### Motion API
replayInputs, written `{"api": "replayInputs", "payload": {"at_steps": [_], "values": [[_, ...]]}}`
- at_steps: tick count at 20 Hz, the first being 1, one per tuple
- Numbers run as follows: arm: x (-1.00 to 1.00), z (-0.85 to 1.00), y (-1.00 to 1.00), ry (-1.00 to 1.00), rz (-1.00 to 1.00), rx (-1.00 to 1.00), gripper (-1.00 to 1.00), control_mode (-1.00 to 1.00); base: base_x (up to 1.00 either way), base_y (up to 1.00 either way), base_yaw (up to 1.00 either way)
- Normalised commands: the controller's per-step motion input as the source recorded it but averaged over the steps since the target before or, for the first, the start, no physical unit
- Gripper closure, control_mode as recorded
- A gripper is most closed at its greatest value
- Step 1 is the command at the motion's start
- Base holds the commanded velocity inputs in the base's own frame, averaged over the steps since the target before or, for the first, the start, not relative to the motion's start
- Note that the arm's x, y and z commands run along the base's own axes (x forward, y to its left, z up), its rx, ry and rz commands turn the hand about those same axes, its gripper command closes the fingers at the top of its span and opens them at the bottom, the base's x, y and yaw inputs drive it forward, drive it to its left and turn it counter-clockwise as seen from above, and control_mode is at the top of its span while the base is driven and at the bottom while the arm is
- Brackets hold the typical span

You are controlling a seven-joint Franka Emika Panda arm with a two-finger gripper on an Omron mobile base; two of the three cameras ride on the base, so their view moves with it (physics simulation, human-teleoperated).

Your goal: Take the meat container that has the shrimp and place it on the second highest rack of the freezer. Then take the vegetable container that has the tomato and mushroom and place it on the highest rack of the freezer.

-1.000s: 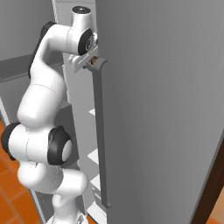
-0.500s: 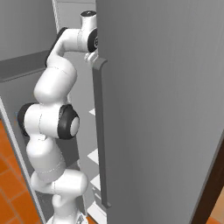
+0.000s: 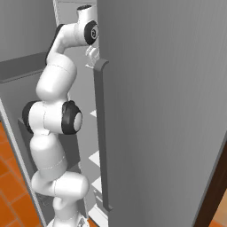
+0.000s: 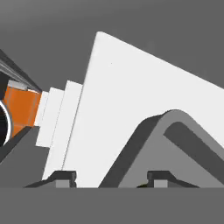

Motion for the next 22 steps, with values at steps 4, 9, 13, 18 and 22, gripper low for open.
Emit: {"api": "replayInputs", "payload": {"at_steps": [4,9,13,18,22], "values": [[-1.0,-0.27,0.25,-0.16,0.01,-0.24,-1.0,-1.0,0.0,0.0,0.0],[-1.0,-0.34,0.12,-0.01,0.07,-0.19,-1.0,-1.0,0.0,0.0,0.0],[-1.0,-0.38,0.1,0.02,0.11,-0.08,-1.0,-1.0,0.0,0.0,0.0],[-1.0,-0.13,0.0,0.0,0.12,0.0,-1.0,-1.0,0.0,0.0,0.0],[-1.0,-0.35,0.1,0.0,0.1,0.0,-1.0,-1.0,0.0,0.0,0.0]]}}
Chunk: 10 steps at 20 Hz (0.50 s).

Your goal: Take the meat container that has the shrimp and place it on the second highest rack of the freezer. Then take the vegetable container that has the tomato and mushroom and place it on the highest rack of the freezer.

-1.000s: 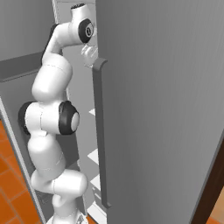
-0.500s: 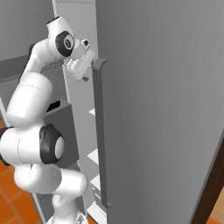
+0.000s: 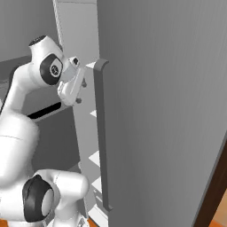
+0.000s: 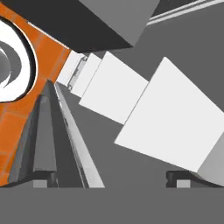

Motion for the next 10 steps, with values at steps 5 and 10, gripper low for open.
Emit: {"api": "replayInputs", "payload": {"at_steps": [5,10], "values": [[-1.0,-0.48,0.2,0.0,0.03,0.0,-1.0,-1.0,0.0,0.0,0.0],[-0.8,-0.13,0.08,0.02,0.04,0.01,-1.0,1.0,-0.2,0.0,0.02]]}}
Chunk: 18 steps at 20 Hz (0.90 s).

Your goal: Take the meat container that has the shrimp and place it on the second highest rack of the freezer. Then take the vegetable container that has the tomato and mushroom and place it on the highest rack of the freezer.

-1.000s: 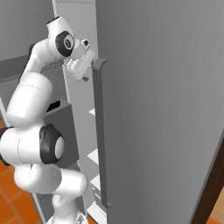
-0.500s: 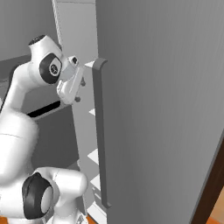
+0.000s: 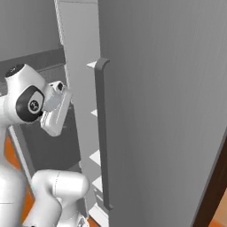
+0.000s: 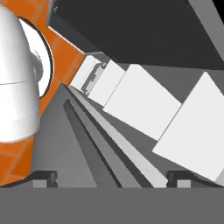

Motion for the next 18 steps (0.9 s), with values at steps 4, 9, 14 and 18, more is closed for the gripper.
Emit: {"api": "replayInputs", "payload": {"at_steps": [4,9,14,18], "values": [[0.0,0.0,0.0,0.0,0.0,0.0,-1.0,1.0,-1.0,0.0,0.32],[0.0,0.0,0.0,0.0,0.0,0.0,-1.0,1.0,-0.95,0.24,0.67],[0.0,0.0,0.0,0.0,0.0,0.0,-1.0,1.0,-0.22,0.84,0.73],[0.0,0.0,0.0,0.0,0.0,0.0,-1.0,1.0,0.35,0.98,0.58]]}}
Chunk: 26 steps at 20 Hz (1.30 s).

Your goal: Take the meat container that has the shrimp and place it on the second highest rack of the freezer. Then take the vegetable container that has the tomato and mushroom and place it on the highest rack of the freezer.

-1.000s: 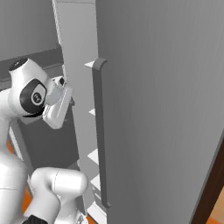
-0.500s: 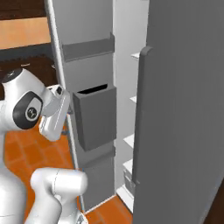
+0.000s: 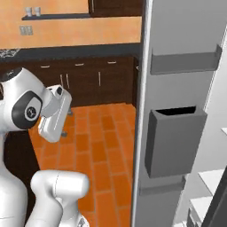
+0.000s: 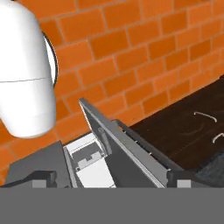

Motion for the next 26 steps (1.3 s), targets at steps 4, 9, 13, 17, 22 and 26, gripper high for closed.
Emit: {"api": "replayInputs", "payload": {"at_steps": [4,9,13,17,22,26], "values": [[0.0,0.0,0.0,0.0,0.0,0.0,-1.0,1.0,0.84,0.94,0.41],[0.0,0.0,0.0,0.0,0.0,0.0,-1.0,1.0,1.0,0.8,0.09],[0.0,0.0,0.0,0.0,0.0,0.0,-1.0,1.0,1.0,0.95,-0.12],[0.0,0.0,0.0,0.0,0.0,0.0,-1.0,1.0,1.0,1.0,-0.03],[0.0,0.0,0.0,0.0,0.0,0.0,-1.0,1.0,1.0,0.91,0.37],[0.0,0.0,0.0,0.0,0.0,0.0,-1.0,1.0,1.0,0.64,0.11]]}}
